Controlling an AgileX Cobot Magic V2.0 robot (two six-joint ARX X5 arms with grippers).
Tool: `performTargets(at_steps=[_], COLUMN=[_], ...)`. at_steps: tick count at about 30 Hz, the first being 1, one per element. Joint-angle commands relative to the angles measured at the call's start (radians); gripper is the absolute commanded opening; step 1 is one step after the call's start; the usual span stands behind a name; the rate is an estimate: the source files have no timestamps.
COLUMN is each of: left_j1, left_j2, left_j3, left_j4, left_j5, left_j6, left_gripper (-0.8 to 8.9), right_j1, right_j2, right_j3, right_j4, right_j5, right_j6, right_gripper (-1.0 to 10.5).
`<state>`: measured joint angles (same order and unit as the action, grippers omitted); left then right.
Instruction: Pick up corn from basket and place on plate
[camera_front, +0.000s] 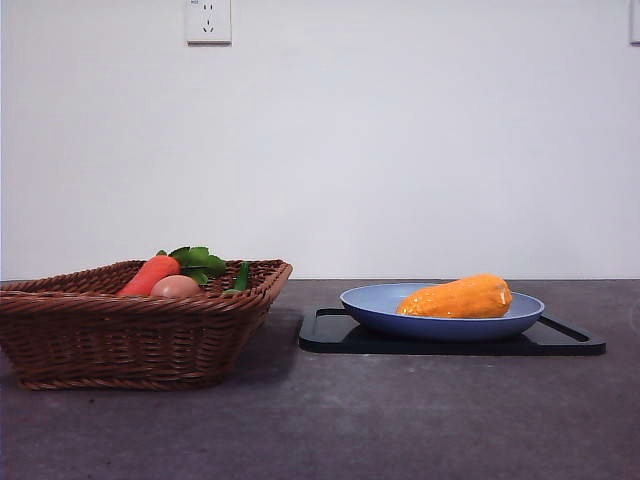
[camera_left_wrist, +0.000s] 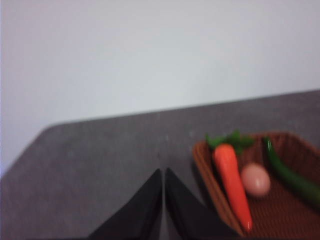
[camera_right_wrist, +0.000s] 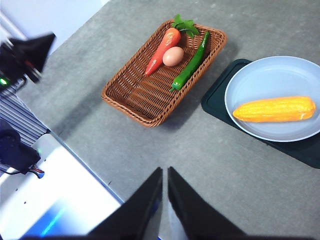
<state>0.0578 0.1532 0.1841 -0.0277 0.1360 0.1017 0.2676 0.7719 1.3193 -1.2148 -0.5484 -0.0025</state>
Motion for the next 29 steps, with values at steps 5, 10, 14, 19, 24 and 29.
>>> performTargets(at_steps=[5, 10, 14, 19, 24, 29], left_j1=[0.002, 0.002, 0.002, 0.002, 0.002, 0.002], left_j2=[-0.099, -0.144, -0.150, -0.150, -0.150, -0.150], left_j3=[-0.124, -0.154, -0.177, -0.179, -0.179, -0.179], left_j4=[-0.040, -0.126, -0.156, -0.154, -0.154, -0.154], left_j5=[0.001, 0.001, 0.001, 0.001, 0.002, 0.002], left_j6=[-0.055, -0.066, -0.079, -0.092, -0.092, -0.092], left_gripper=[0.08, 0.08, 0.08, 0.08, 0.08, 0.08], right_j1=[0.004, 0.004, 0.004, 0.004, 0.004, 0.004], right_j2=[0.004, 0.004, 0.004, 0.004, 0.004, 0.004], right_j3=[0.022, 0.022, 0.022, 0.022, 0.022, 0.022], right_j4=[0.010, 0.011, 0.010, 0.010, 0.010, 0.010], right_j5=[-0.001, -0.001, -0.001, -0.001, -0.001, -0.001], right_j6=[0.006, 0.006, 0.006, 0.006, 0.006, 0.006], right_gripper=[0.0, 0.0, 0.0, 0.0, 0.0, 0.0])
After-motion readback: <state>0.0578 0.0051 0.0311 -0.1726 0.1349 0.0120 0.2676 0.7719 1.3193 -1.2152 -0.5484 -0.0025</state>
